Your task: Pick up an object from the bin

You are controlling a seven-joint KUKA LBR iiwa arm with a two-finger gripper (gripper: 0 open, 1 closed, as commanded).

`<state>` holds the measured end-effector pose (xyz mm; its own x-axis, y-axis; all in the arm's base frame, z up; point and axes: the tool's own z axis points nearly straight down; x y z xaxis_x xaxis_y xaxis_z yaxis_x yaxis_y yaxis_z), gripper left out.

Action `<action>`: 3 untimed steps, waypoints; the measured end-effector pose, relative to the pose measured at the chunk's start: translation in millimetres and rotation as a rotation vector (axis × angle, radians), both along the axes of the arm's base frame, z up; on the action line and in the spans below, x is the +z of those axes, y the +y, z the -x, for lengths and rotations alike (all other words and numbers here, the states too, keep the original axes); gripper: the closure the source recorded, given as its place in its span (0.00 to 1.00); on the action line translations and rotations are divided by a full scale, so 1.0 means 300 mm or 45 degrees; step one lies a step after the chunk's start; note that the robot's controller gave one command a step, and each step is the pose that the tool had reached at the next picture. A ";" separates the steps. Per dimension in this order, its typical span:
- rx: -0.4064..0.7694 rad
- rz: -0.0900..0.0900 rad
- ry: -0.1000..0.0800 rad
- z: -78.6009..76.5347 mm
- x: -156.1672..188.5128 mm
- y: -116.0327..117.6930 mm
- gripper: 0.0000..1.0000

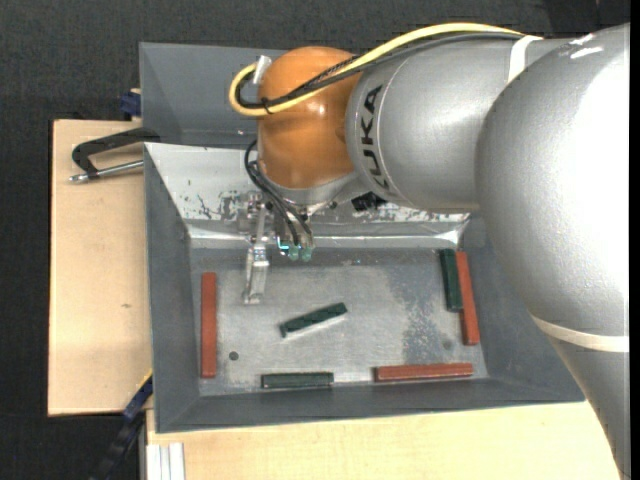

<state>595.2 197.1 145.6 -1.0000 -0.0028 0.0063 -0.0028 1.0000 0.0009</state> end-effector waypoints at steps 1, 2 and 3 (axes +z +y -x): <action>-0.003 -0.002 -0.010 -0.007 0.018 -0.002 0.00; 0.262 -0.005 -0.013 0.026 0.004 -0.118 0.00; 0.414 0.000 -0.016 0.089 -0.162 -0.220 0.00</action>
Offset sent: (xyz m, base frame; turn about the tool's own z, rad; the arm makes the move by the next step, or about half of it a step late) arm -0.0147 -0.0756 -0.0043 -0.3548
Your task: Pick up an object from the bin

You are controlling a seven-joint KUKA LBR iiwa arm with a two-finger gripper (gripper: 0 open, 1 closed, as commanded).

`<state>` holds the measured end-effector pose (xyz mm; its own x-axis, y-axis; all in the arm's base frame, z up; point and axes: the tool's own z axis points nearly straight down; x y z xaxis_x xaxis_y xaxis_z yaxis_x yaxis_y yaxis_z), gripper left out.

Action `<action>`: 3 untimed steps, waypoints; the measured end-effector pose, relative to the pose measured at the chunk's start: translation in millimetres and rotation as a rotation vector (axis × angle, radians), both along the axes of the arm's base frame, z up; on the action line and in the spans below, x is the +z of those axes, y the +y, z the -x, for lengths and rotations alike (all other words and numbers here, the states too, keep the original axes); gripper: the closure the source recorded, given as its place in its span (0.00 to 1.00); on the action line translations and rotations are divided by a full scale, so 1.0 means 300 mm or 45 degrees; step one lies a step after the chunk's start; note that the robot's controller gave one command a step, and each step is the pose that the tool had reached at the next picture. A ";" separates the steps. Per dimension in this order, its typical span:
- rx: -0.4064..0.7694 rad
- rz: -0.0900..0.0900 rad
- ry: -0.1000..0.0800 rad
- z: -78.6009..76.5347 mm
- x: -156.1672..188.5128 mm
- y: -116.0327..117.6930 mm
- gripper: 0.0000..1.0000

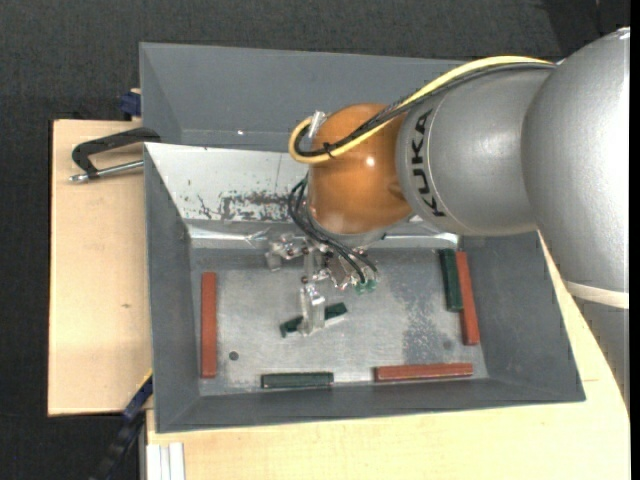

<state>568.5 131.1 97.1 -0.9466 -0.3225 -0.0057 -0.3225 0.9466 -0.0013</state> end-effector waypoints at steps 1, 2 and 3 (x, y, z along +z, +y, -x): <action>0.154 -0.001 0.007 0.147 -0.037 -0.033 1.00; 0.153 -0.001 0.007 0.147 -0.037 -0.033 1.00; 0.154 -0.001 0.007 0.147 -0.036 -0.033 1.00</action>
Offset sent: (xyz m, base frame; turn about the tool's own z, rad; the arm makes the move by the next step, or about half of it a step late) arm 0.0000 0.0000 0.0000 0.0000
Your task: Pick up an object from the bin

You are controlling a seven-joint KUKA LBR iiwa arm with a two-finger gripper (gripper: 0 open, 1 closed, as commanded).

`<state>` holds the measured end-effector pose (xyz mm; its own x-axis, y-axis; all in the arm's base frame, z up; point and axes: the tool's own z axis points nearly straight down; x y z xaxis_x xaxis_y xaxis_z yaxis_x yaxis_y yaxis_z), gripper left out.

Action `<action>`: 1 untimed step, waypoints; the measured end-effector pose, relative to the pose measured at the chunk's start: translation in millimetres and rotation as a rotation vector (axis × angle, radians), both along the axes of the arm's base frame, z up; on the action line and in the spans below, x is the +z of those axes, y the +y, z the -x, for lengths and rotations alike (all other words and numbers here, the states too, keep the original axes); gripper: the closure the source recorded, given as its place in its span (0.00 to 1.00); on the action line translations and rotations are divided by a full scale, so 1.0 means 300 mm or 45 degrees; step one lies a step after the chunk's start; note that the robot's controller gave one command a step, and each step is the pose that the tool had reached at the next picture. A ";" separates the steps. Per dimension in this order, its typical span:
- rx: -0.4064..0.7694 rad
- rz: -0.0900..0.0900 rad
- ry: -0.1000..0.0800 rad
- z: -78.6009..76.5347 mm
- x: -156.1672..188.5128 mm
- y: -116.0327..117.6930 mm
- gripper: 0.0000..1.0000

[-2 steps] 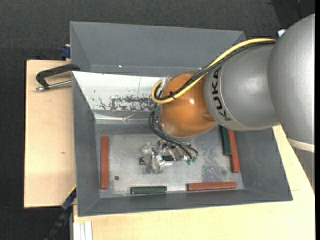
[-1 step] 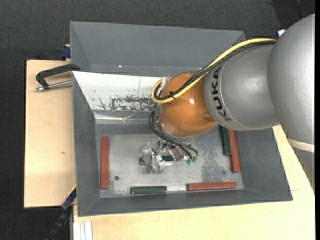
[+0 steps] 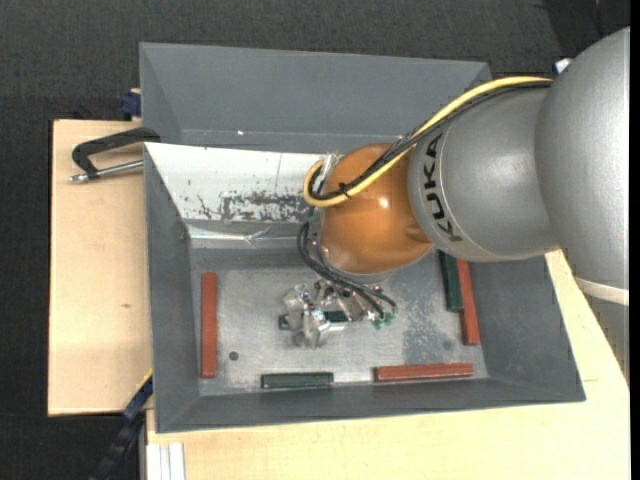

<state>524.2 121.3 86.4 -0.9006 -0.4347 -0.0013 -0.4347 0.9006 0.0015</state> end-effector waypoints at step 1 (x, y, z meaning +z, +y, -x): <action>0.239 0.001 -0.005 0.016 -0.004 0.040 1.00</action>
Offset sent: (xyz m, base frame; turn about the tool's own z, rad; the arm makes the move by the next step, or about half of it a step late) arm -0.0157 0.0239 0.0328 -0.2011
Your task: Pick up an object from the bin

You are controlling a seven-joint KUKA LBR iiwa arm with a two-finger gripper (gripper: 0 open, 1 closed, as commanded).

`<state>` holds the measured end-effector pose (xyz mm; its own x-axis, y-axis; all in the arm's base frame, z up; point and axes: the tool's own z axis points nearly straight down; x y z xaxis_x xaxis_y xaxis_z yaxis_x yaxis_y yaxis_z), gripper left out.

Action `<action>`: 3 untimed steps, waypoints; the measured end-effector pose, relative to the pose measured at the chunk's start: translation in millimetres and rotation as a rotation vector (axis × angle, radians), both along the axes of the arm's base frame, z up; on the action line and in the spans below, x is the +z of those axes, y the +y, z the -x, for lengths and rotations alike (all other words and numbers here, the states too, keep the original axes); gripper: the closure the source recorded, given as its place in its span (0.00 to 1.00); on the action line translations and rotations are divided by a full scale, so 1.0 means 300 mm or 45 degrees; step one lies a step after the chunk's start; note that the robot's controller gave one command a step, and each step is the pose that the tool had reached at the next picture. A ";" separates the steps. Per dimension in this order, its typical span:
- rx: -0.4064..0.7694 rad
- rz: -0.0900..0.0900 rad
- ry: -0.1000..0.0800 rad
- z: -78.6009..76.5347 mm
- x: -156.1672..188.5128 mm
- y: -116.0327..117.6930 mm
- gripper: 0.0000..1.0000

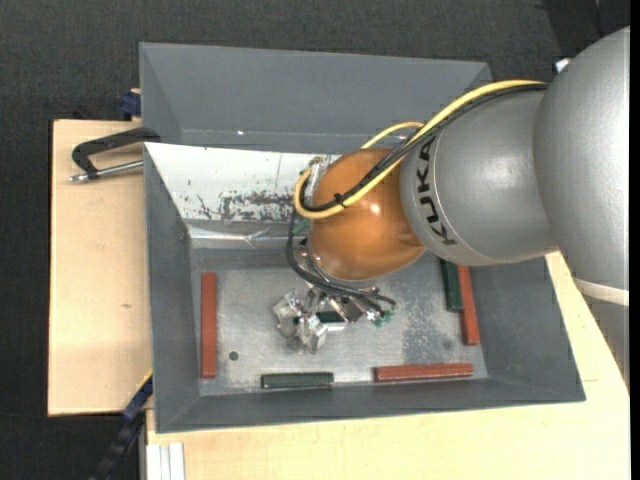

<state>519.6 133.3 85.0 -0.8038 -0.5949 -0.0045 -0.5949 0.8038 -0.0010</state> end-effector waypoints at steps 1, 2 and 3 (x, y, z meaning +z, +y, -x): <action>0.018 -0.003 -0.001 0.033 0.119 0.046 0.00; 0.016 -0.002 0.001 0.034 0.117 0.044 0.00; -0.099 -0.007 -0.007 -0.073 0.022 -0.089 0.00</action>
Offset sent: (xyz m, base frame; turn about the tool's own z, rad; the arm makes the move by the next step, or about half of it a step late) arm 0.0000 0.0000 0.0000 0.0000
